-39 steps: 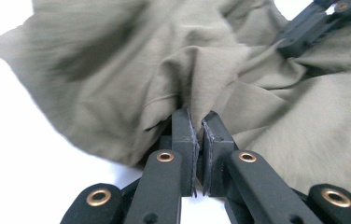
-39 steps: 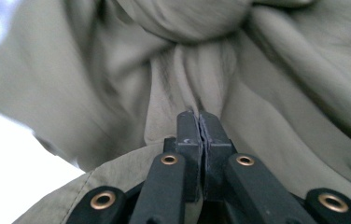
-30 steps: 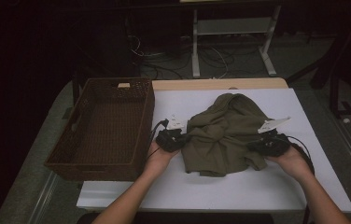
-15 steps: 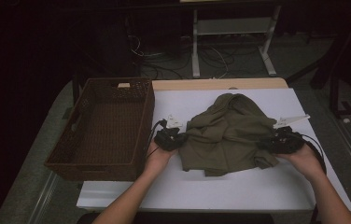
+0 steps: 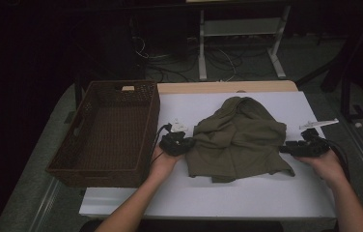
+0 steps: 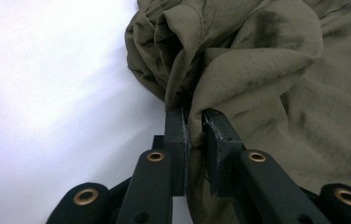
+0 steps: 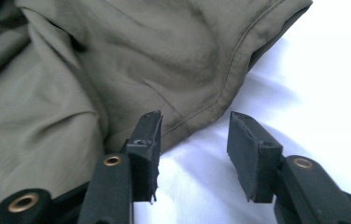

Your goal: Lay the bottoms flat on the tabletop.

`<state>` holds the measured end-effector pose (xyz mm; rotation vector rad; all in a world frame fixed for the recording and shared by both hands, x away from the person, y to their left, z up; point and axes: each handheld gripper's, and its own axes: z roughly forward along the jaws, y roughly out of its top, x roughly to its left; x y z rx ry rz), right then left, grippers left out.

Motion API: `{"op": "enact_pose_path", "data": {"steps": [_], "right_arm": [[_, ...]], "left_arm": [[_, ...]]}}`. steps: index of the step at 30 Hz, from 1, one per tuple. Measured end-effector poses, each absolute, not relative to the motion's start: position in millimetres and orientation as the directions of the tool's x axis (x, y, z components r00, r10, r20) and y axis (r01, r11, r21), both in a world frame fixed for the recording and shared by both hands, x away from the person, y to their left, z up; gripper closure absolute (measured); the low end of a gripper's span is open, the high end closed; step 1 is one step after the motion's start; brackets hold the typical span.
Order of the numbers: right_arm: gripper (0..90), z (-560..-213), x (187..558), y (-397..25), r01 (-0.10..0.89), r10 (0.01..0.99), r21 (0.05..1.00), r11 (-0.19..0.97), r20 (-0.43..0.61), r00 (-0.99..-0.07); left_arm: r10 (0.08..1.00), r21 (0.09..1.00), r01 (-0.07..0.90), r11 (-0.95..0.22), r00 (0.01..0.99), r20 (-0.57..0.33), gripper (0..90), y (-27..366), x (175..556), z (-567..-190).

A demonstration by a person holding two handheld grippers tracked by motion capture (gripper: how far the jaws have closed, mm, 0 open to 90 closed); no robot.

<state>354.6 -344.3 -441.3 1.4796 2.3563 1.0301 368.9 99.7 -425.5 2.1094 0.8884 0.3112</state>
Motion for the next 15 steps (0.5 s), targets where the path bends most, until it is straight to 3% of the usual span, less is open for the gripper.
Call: {"op": "enact_pose_path", "data": {"steps": [2, 6, 8, 15], "right_arm": [[53.3, -445, 359, -343, 0.732, 0.844, 0.631, 0.257, 0.223, -0.488], [79.8, -446, 363, -341, 0.72, 0.837, 0.637, 0.274, 0.21, -0.505], [86.9, -444, 365, -341, 0.712, 0.836, 0.643, 0.282, 0.2, -0.511], [88.7, -434, 370, -353, 0.694, 0.864, 0.667, 0.271, 0.149, -0.481]], "left_arm": [[0.686, 0.762, 0.489, -0.425, 0.723, -0.082, 79.7, 100, 369, -425], [0.683, 0.765, 0.487, -0.421, 0.726, -0.086, 82.4, 100, 369, -425], [0.682, 0.767, 0.485, -0.421, 0.726, -0.086, 83.3, 100, 369, -425], [0.678, 0.772, 0.48, -0.416, 0.73, -0.088, 84.1, 99, 368, -424]]}}
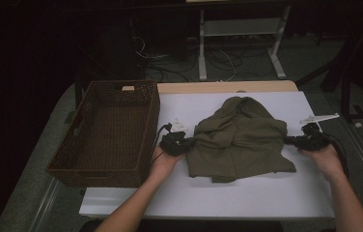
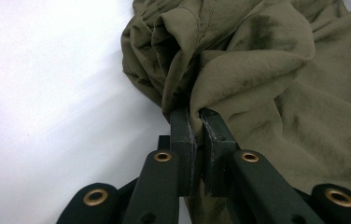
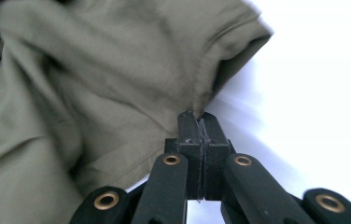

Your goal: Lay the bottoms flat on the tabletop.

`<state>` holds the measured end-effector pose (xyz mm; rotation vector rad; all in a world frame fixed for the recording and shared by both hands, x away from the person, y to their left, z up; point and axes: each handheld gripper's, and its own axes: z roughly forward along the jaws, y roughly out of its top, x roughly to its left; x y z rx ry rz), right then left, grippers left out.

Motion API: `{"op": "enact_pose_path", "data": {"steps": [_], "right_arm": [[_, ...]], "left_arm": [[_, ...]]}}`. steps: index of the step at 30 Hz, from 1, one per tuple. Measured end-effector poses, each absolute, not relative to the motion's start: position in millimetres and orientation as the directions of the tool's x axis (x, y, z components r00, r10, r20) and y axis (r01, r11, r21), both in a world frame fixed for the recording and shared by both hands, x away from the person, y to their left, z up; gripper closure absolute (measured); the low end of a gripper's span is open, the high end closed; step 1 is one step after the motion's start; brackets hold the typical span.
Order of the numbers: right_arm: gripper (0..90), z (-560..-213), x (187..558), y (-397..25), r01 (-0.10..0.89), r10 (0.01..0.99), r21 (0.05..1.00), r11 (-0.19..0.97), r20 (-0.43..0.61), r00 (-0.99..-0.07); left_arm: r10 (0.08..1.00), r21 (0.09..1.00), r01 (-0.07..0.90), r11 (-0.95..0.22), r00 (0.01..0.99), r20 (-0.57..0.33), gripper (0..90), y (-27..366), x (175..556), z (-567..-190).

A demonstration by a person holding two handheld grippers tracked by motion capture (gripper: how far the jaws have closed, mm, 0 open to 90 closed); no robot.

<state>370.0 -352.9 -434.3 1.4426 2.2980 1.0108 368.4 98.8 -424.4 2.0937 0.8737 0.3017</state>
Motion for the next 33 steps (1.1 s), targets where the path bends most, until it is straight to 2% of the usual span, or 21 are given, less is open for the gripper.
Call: {"op": "enact_pose_path", "data": {"steps": [15, 19, 22, 25, 28, 33], "right_arm": [[89.1, -430, 398, -389, 0.684, 0.954, 0.702, 0.197, 0.022, -0.298], [87.6, -435, 403, -388, 0.69, 0.953, 0.701, 0.181, 0.048, -0.299], [75.0, -434, 400, -389, 0.689, 0.943, 0.708, 0.154, 0.104, -0.317], [63.1, -425, 392, -387, 0.683, 0.928, 0.718, 0.133, 0.153, -0.341], [57.6, -419, 382, -381, 0.682, 0.918, 0.714, 0.159, 0.147, -0.368], [54.4, -417, 365, -370, 0.696, 0.902, 0.69, 0.197, 0.151, -0.405]], "left_arm": [[0.714, 0.792, 0.48, -0.377, 0.696, -0.082, 85.8, 103, 375, -423], [0.71, 0.787, 0.485, -0.381, 0.699, -0.088, 84.3, 102, 376, -425], [0.707, 0.783, 0.488, -0.386, 0.702, -0.089, 75.5, 102, 374, -425], [0.691, 0.785, 0.493, -0.376, 0.714, -0.117, 62.8, 104, 371, -422], [0.652, 0.774, 0.499, -0.39, 0.743, -0.15, 48.5, 104, 366, -419], [0.622, 0.782, 0.472, -0.407, 0.77, -0.141, 38.2, 108, 352, -412]]}}
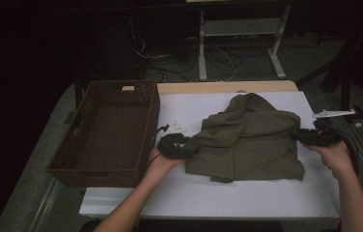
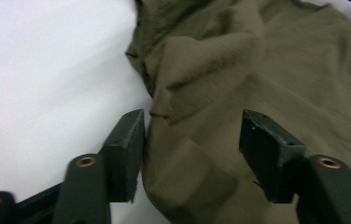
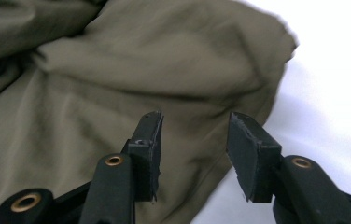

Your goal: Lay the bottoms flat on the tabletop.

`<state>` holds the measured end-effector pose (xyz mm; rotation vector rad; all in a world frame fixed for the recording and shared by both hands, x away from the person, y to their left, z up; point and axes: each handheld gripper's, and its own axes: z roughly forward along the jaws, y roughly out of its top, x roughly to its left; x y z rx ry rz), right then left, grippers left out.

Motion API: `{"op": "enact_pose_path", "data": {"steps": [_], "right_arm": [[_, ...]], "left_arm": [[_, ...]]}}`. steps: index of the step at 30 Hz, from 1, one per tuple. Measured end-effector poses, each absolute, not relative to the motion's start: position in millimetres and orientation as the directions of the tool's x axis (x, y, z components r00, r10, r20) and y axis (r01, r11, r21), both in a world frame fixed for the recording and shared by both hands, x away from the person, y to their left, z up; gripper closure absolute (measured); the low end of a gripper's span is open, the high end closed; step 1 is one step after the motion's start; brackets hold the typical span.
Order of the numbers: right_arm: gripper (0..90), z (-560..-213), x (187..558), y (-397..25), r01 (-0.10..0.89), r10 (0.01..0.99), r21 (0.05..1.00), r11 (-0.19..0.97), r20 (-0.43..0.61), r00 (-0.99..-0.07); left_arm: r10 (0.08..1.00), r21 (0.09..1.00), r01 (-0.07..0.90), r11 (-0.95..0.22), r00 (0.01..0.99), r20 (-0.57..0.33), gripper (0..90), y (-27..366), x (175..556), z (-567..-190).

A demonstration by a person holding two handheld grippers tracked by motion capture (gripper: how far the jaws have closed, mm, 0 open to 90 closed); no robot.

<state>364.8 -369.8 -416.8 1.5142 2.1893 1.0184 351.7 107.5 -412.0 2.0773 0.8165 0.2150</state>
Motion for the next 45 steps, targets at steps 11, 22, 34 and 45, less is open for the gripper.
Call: {"op": "enact_pose_path", "data": {"steps": [11, 22, 34, 45], "right_arm": [[52.8, -430, 340, -367, 0.746, 0.9, 0.631, 0.212, 0.171, -0.401], [76.3, -443, 344, -364, 0.751, 0.896, 0.596, 0.284, 0.114, -0.429], [89.5, -435, 362, -378, 0.731, 0.927, 0.609, 0.309, -0.02, -0.375], [66.0, -439, 354, -375, 0.741, 0.894, 0.616, 0.268, 0.128, -0.429]], "left_arm": [[0.548, 0.784, 0.437, -0.441, 0.823, -0.15, 29.8, 117, 309, -410], [0.449, 0.775, 0.376, -0.509, 0.883, -0.133, 30.9, 92, 295, -416], [0.427, 0.777, 0.358, -0.518, 0.895, -0.128, 33.4, 84, 301, -419], [0.442, 0.776, 0.369, -0.511, 0.887, -0.131, 33.5, 88, 304, -420]]}}
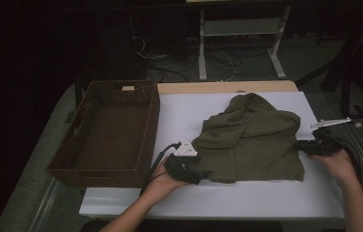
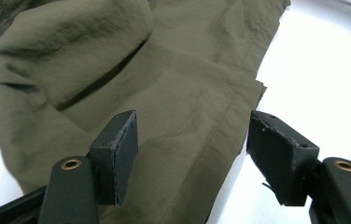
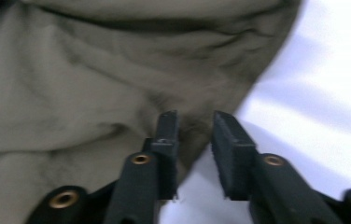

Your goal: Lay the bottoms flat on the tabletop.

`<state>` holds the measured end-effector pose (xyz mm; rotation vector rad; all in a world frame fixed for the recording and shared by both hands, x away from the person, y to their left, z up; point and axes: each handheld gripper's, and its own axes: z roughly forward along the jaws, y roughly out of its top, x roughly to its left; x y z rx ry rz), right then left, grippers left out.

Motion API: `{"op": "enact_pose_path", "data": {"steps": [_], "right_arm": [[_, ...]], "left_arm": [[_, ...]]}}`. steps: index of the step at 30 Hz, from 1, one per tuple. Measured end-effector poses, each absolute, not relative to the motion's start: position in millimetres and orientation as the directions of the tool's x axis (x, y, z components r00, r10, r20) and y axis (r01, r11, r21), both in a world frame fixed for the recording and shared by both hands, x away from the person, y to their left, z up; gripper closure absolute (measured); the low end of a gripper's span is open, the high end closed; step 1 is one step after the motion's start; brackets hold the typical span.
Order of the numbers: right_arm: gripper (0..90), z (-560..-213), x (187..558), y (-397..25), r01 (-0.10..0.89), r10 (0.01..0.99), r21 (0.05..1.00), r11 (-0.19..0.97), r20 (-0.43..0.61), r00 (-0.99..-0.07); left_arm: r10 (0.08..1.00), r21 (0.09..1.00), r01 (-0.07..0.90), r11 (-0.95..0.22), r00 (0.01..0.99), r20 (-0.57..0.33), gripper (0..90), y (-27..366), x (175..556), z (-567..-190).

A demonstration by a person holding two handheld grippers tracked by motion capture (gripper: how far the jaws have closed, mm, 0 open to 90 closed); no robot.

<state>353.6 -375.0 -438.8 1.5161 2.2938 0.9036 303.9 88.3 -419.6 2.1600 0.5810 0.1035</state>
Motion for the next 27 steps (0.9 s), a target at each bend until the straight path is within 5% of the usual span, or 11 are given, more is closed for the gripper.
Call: {"op": "enact_pose_path", "data": {"steps": [4, 8, 10, 27], "right_arm": [[57.5, -442, 352, -363, 0.739, 0.883, 0.6, 0.308, 0.109, -0.456], [81.0, -443, 350, -353, 0.712, 0.873, 0.599, 0.366, 0.043, -0.485], [85.2, -443, 350, -352, 0.716, 0.872, 0.598, 0.36, 0.057, -0.486], [87.8, -437, 371, -382, 0.714, 0.939, 0.632, 0.301, -0.067, -0.336]], "left_arm": [[0.452, 0.776, 0.381, -0.502, 0.881, -0.14, 33.5, 94, 306, -420], [0.465, 0.777, 0.392, -0.493, 0.873, -0.146, 33.4, 98, 308, -421], [0.47, 0.777, 0.397, -0.489, 0.87, -0.148, 33.4, 100, 309, -421], [0.465, 0.782, 0.392, -0.485, 0.873, -0.15, 33.3, 99, 308, -419]]}}
